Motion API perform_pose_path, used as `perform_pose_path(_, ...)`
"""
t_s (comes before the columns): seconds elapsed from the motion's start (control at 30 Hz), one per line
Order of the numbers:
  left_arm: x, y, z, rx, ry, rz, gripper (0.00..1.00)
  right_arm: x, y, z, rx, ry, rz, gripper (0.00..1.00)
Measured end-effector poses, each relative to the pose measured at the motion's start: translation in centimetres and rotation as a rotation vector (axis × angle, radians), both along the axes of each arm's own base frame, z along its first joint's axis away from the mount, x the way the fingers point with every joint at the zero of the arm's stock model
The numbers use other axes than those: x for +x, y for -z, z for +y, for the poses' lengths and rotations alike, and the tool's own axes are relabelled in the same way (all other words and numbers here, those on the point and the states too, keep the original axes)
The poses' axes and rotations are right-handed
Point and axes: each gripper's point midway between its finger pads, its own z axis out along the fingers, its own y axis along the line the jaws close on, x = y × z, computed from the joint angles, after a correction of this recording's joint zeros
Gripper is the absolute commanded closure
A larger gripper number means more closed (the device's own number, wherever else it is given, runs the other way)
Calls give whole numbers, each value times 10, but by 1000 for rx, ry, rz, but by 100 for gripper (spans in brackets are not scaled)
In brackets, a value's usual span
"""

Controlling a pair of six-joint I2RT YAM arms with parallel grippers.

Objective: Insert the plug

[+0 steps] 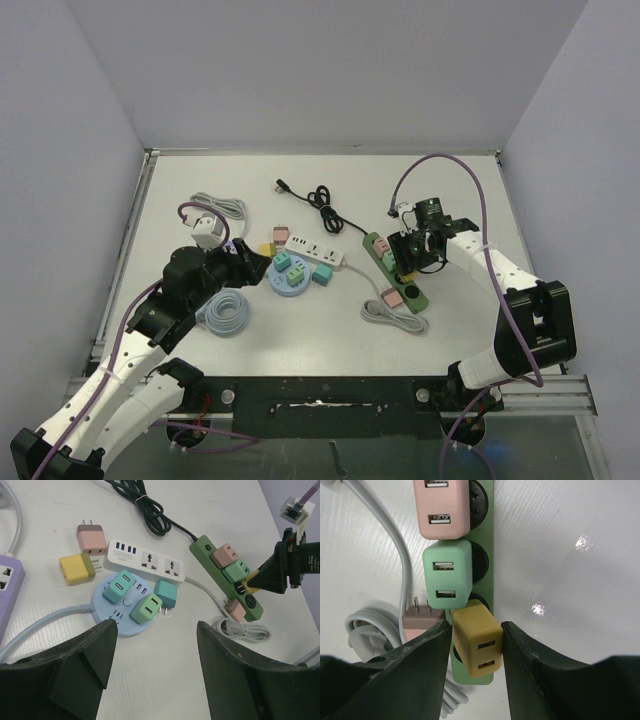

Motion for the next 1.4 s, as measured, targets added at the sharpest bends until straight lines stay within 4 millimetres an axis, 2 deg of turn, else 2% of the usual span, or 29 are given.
perform_pose_path(0.57, 0, 1, 0, 1, 0, 1, 37, -18, 3, 6, 30, -26, 75, 56)
perform_pose_path(0.63, 0, 1, 0, 1, 0, 1, 37, -22, 3, 8, 26, -35, 86, 60)
perform_pose_path(0.73, 0, 1, 0, 1, 0, 1, 37, -26, 7, 9, 4, -44, 108, 75)
perform_pose_path(0.93, 0, 1, 0, 1, -1, 1, 37, -22, 8, 4, -39, -26, 113, 94)
perform_pose_path(1.13, 1, 1, 1, 2, -6, 2, 37, -18, 8, 4, -64, -24, 170, 100)
perform_pose_path(1.4, 2, 1, 3, 2, -10, 2, 37, -14, 8, 5, -84, -20, 242, 100)
